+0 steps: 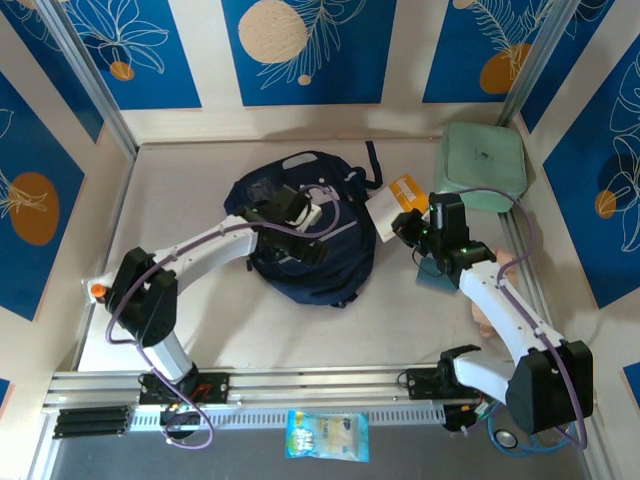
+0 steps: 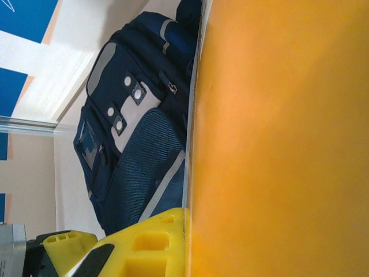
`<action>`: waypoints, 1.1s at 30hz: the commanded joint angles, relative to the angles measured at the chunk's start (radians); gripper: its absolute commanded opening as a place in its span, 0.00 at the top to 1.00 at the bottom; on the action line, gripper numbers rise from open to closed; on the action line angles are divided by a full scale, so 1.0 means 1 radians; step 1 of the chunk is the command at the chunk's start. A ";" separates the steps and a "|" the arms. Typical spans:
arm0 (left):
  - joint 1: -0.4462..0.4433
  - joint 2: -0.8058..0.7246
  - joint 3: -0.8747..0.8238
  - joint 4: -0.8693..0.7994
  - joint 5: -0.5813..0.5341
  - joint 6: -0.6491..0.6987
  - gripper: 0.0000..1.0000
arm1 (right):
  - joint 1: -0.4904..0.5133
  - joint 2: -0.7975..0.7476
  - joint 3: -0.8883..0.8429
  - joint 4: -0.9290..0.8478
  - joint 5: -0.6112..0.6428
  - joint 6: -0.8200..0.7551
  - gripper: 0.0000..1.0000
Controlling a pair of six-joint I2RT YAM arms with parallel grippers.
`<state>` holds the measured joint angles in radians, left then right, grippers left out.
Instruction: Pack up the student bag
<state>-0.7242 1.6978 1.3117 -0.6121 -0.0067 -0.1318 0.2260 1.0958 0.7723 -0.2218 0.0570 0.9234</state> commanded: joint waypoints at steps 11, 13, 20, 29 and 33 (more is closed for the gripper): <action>-0.139 0.234 0.227 -0.179 -0.210 0.161 0.32 | -0.030 -0.026 0.007 0.006 0.001 0.002 1.00; -0.144 0.260 0.250 -0.186 -0.224 0.159 0.34 | -0.033 -0.032 0.003 0.001 0.000 0.002 1.00; -0.168 0.352 0.313 -0.251 -0.337 0.187 0.38 | -0.044 -0.050 -0.013 -0.004 -0.001 0.007 1.00; -0.179 0.324 0.328 -0.254 -0.317 0.218 0.74 | -0.055 -0.049 -0.021 -0.004 -0.007 0.015 1.00; -0.178 0.283 0.305 -0.236 -0.284 0.266 0.95 | -0.061 -0.054 -0.023 -0.005 -0.002 0.013 1.00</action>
<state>-0.9119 2.0388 1.6276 -0.8379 -0.2928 0.0914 0.1722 1.0676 0.7658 -0.2253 0.0555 0.9325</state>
